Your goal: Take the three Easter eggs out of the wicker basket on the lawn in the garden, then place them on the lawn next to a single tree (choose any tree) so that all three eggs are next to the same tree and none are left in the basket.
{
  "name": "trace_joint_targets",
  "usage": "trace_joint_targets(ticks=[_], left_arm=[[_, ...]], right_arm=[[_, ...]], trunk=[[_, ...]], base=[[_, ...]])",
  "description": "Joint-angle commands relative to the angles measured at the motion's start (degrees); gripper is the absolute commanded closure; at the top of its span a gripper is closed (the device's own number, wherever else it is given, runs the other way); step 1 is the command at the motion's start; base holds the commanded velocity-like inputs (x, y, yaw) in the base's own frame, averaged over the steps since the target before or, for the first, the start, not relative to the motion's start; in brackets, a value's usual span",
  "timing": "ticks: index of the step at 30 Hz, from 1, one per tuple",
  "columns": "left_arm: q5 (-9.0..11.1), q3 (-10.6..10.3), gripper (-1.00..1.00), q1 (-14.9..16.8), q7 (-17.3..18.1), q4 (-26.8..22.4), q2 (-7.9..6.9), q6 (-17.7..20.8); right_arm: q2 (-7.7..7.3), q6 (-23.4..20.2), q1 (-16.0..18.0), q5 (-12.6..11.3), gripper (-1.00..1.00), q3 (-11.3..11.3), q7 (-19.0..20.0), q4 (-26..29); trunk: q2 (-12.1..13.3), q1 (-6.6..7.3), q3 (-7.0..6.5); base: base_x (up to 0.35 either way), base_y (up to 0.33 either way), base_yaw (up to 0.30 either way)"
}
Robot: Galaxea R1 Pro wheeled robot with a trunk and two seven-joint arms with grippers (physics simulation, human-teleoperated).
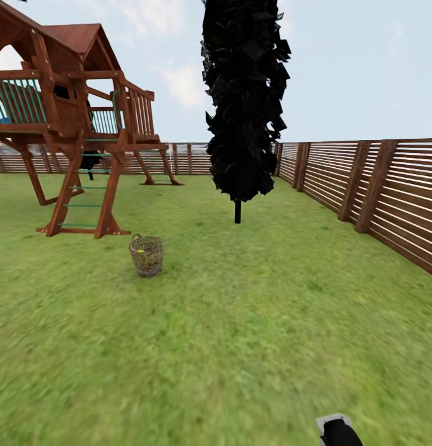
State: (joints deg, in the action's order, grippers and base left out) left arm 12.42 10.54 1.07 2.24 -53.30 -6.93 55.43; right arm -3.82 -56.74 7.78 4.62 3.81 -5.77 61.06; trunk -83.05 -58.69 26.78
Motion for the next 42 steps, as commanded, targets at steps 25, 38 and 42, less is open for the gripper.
trace_joint_targets(ticks=[25,38,42], left_arm=[[-1.58,0.18,-1.0,0.08,-0.37,0.43,0.14,-1.82],[-1.34,0.35,-1.0,0.37,0.29,-0.57,-2.56,-1.81],[-1.23,0.35,-1.0,3.89,4.07,-0.08,-5.56,-0.29]], right_arm=[[0.48,-0.12,0.04,3.46,-1.0,0.59,-2.69,0.02],[0.5,-0.04,0.04,3.38,-1.0,0.66,-2.63,0.14],[0.6,-0.04,0.04,3.4,-1.0,0.82,-2.58,0.08]], trunk=[[-0.03,-0.03,0.06],[-0.03,-0.03,0.06],[-0.03,-0.03,0.06]], base=[[0.335,0.0,0.0],[0.335,0.0,0.0],[0.335,0.0,0.0]])
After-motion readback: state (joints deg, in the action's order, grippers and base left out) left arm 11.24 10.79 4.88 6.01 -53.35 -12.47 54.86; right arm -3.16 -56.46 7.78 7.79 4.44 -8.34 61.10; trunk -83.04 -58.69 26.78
